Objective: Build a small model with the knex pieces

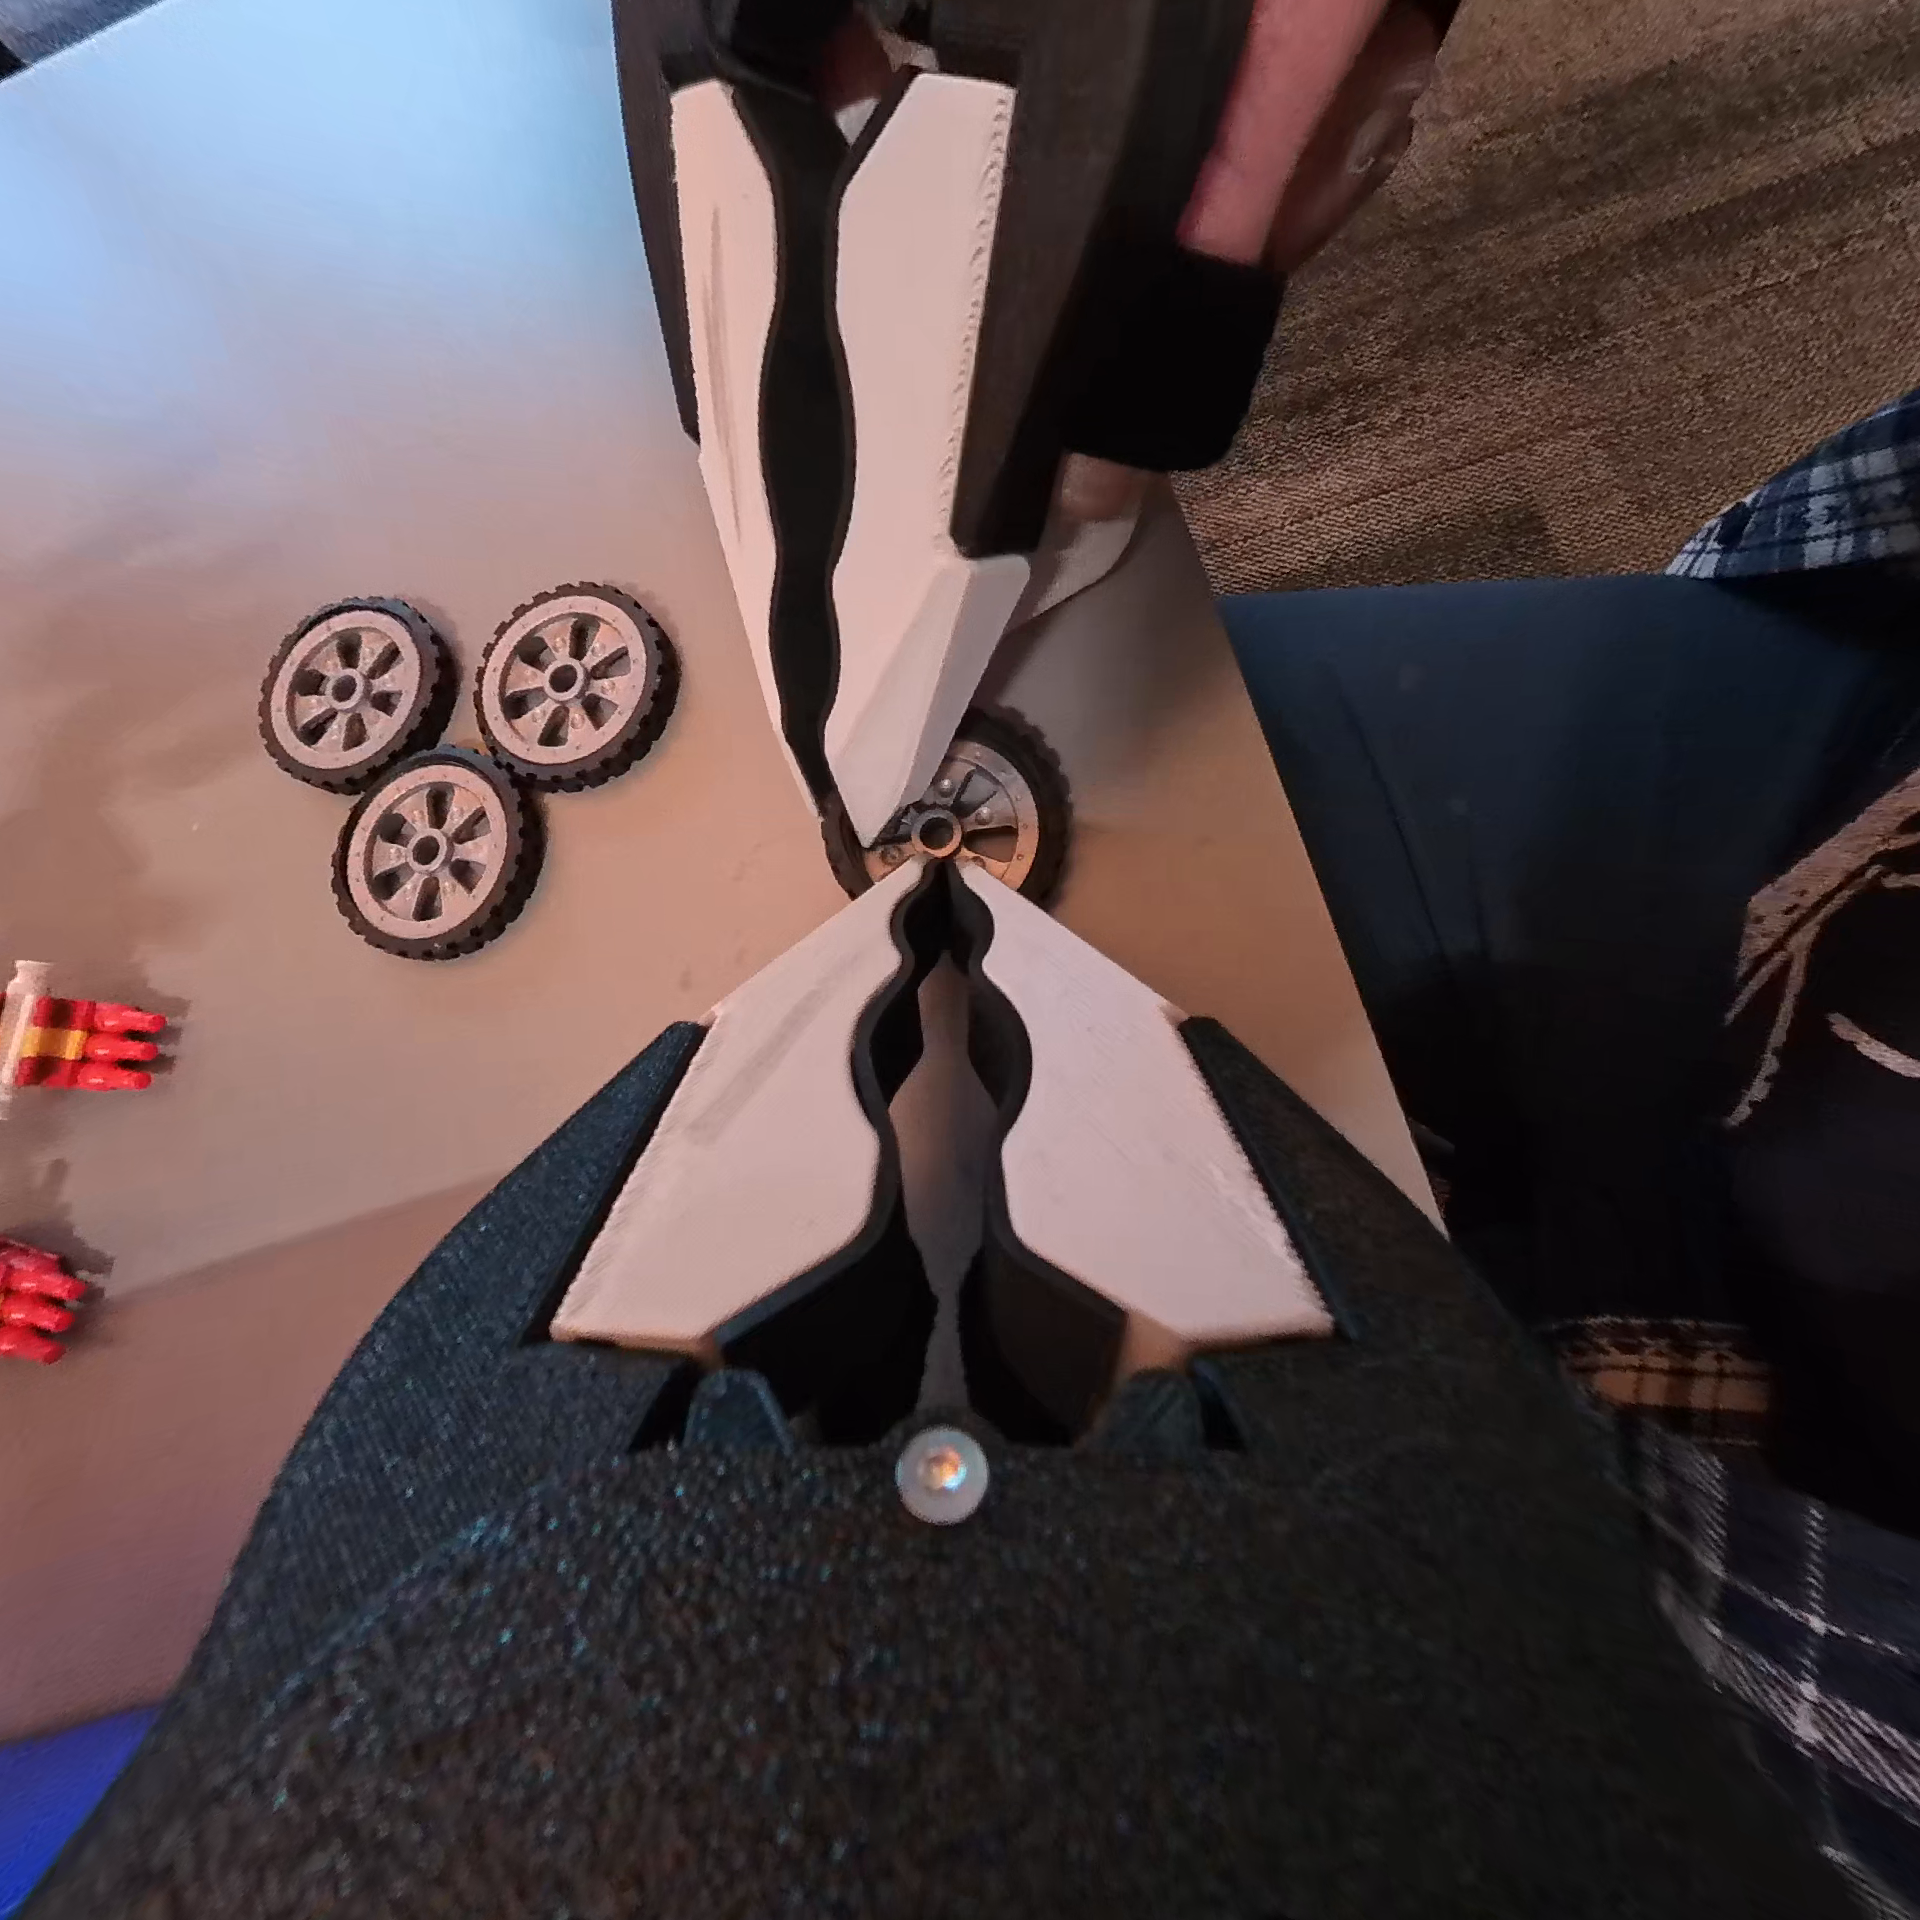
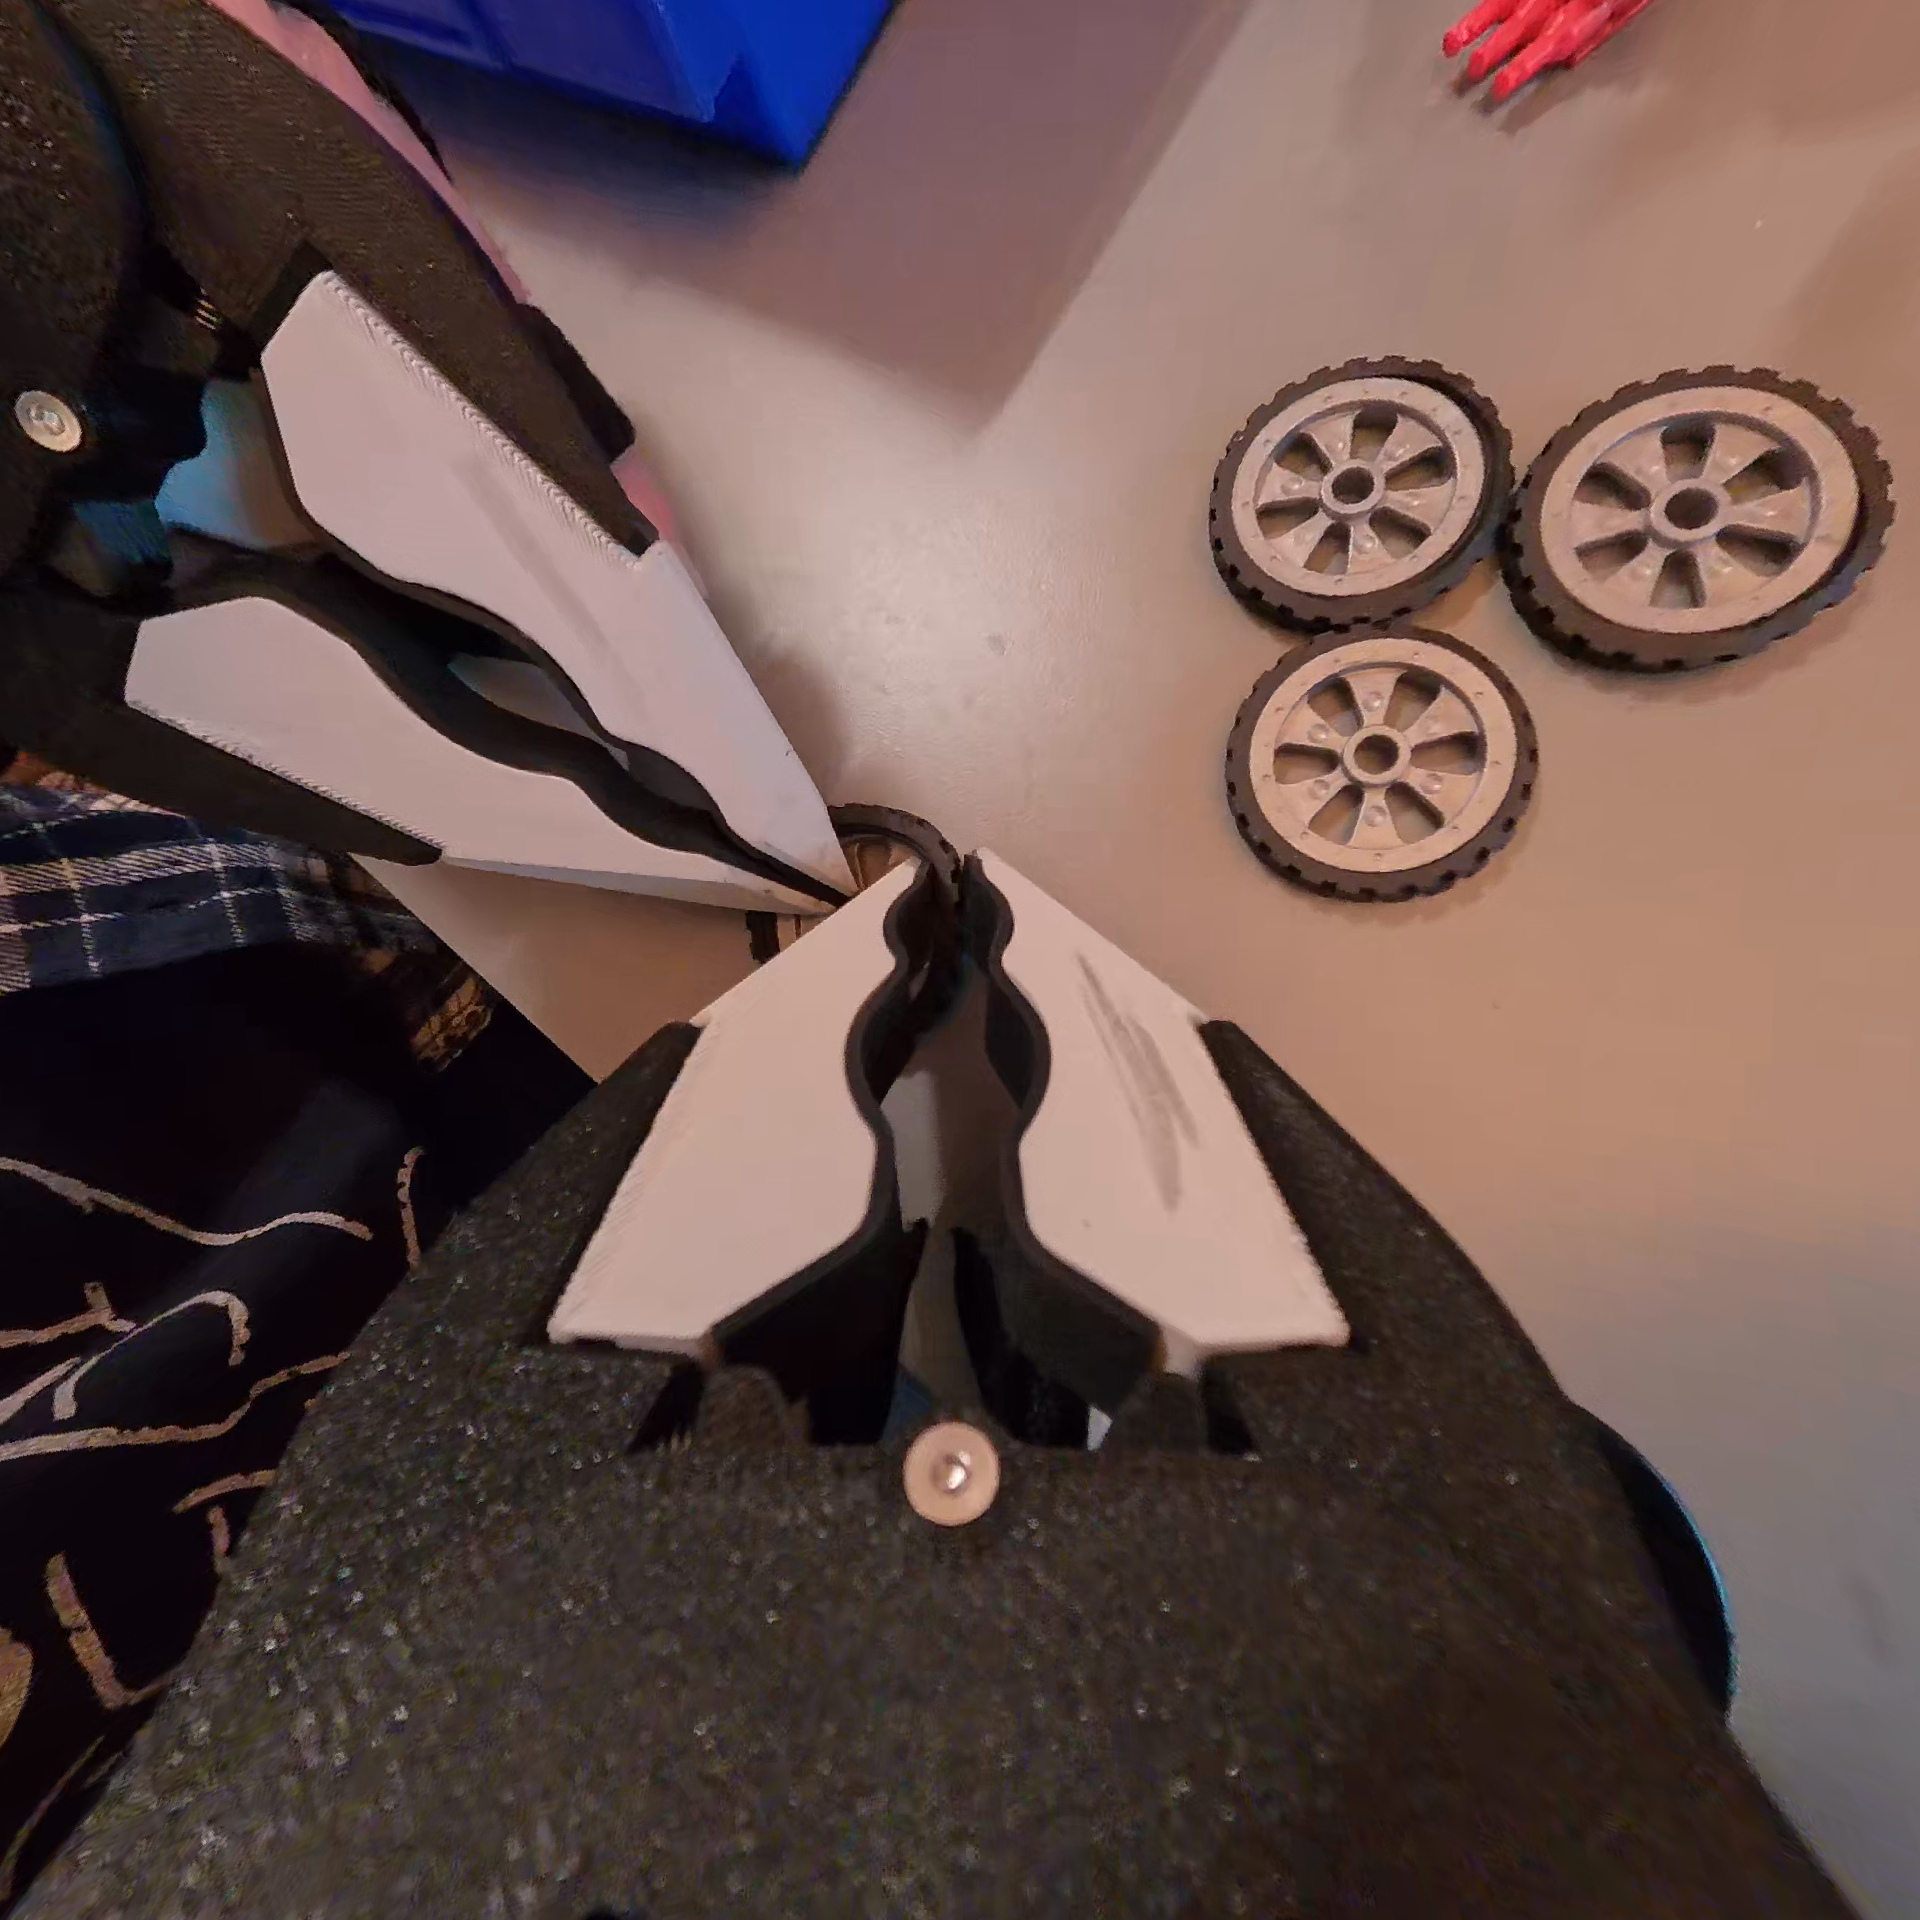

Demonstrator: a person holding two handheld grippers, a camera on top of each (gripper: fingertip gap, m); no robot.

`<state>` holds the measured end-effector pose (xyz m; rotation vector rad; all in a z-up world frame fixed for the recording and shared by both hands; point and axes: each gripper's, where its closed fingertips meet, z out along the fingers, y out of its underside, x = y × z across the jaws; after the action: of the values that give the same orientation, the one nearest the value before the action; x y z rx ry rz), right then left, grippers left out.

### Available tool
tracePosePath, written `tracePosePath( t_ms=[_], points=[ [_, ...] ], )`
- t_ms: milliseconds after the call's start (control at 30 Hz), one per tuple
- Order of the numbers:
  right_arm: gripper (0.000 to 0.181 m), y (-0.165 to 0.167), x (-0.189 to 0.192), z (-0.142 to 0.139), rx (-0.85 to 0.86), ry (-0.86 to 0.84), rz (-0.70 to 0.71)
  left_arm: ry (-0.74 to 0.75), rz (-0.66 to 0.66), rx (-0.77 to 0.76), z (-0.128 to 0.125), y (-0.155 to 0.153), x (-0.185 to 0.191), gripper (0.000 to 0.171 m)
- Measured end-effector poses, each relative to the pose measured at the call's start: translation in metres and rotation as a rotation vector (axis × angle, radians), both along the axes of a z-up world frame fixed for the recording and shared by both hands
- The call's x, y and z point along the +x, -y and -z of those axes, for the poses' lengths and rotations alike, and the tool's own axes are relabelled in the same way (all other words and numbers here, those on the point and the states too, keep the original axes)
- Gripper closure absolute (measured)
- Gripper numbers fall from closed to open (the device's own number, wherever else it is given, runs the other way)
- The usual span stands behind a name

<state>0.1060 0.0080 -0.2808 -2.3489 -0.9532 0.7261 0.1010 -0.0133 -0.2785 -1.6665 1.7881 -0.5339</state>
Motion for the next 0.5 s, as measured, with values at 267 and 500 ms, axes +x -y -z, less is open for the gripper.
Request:
tracePosePath(
  t_ms=[267, 500],
  points=[
    [0.174, 0.0029, -0.0016, 0.0000, -0.007, -0.004, 0.015, -0.001, 0.015, -0.001, 0.0000, 0.0022, -0.0020, 0.171],
    [0.174, 0.0030, -0.0021, 0.0000, -0.093, -0.036, -0.044, 0.002, 0.021, -0.010, 0.0000, 0.0021, -0.0020, 0.171]
  ],
)
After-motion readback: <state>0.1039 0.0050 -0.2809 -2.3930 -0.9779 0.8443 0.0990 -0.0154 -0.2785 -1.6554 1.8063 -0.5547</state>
